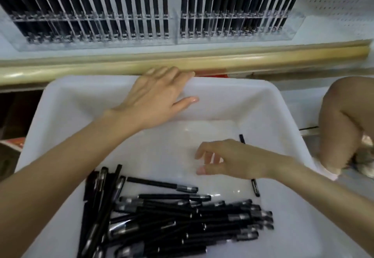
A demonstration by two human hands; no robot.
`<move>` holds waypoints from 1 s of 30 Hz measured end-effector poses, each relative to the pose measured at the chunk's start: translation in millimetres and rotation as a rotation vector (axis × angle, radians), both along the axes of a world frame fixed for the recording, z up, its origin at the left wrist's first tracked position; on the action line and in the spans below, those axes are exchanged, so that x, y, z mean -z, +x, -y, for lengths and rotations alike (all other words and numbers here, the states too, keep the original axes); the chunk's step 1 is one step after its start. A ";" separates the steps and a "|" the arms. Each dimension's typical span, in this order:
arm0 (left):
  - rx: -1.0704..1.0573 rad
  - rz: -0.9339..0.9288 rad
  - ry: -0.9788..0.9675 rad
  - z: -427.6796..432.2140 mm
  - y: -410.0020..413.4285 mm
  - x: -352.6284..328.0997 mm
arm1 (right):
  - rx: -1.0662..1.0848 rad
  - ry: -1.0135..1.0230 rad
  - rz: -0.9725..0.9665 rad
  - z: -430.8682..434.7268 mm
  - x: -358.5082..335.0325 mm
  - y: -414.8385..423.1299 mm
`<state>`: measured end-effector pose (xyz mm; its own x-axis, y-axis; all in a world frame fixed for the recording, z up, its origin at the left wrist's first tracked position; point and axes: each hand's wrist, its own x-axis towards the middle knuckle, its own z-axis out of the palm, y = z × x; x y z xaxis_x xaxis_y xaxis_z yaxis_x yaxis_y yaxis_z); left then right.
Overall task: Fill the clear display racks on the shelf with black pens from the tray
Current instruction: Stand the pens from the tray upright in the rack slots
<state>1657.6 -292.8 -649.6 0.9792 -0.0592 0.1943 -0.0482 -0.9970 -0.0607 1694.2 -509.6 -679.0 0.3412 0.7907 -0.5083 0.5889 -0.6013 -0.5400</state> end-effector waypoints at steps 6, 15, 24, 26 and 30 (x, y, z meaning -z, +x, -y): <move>0.002 0.082 -0.007 1.7 -5.6 5.8 | -0.030 0.063 -0.073 -22.1 32.5 -58.0; 0.017 0.100 -0.053 -0.7 -5.9 7.5 | -0.120 0.037 -0.024 -29.7 32.7 -81.7; 0.034 0.113 -0.103 -1.7 -8.3 8.0 | 0.073 0.115 -0.169 -27.5 39.7 -80.4; 0.026 0.097 -0.133 -1.3 -9.2 5.3 | 0.131 0.140 -0.221 -26.6 39.7 -76.7; 0.008 0.040 -0.250 -2.1 -7.5 -1.4 | 0.203 0.169 -0.269 -25.5 32.9 -62.2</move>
<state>1650.1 -290.7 -648.2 0.9702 -0.0121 0.2421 -0.0585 -0.9809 0.1855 1632.0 -484.1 -711.8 0.3713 0.8010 -0.4695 0.2902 -0.5805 -0.7608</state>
